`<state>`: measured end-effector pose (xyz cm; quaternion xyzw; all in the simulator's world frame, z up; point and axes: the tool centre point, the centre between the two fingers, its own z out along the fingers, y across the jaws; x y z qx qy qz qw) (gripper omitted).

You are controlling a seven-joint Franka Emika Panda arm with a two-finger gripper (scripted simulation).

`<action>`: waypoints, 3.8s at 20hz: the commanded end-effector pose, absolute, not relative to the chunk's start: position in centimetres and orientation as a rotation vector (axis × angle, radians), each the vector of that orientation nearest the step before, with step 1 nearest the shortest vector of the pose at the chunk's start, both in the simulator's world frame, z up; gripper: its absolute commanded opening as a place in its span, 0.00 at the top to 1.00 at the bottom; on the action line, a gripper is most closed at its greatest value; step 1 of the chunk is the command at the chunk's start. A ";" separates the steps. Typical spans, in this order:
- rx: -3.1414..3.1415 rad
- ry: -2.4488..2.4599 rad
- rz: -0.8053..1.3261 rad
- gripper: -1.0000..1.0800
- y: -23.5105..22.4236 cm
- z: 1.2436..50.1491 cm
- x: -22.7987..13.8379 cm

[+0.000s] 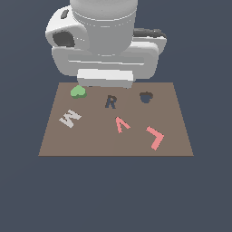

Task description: Insert a designated object into the corresponding slot on a board.

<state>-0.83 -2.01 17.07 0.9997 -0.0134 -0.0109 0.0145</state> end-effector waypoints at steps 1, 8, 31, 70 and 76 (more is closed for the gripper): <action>3.112 -0.042 -0.034 0.04 -2.0 17.1 -0.8; 3.111 -0.143 -0.031 0.04 -3.5 15.9 -1.2; 2.958 -1.052 0.000 0.04 -14.8 5.1 -8.4; 2.973 -1.015 -0.001 1.00 -13.8 3.4 -8.0; 3.038 -0.801 0.000 1.00 -8.8 3.5 -6.3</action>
